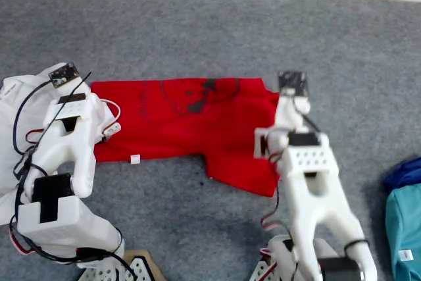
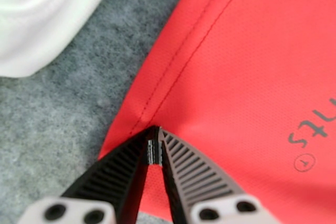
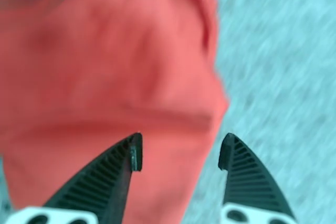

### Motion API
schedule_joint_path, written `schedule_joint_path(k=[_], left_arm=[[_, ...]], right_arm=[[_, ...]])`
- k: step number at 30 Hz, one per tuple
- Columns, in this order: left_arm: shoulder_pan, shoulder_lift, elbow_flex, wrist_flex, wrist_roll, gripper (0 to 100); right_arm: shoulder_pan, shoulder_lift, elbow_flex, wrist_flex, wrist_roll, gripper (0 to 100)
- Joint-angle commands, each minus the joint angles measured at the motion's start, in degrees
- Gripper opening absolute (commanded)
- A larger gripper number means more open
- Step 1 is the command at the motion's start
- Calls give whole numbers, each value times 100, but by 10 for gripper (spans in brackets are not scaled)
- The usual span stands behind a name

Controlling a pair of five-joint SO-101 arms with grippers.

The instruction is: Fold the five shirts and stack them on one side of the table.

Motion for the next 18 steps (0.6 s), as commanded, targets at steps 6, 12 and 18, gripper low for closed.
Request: schedule_joint_path(k=[6,12,18], left_arm=[[-163,-22,-154,-114,-18,11],[-163,-22,-145,-105,-18,11],[-163,-22,-145,-114,-18,11]], right_arm=[[-453,-611,444,277,-466,239],[-505,-673,444,690,-53,183],[-752,-523,743,796,273,179]])
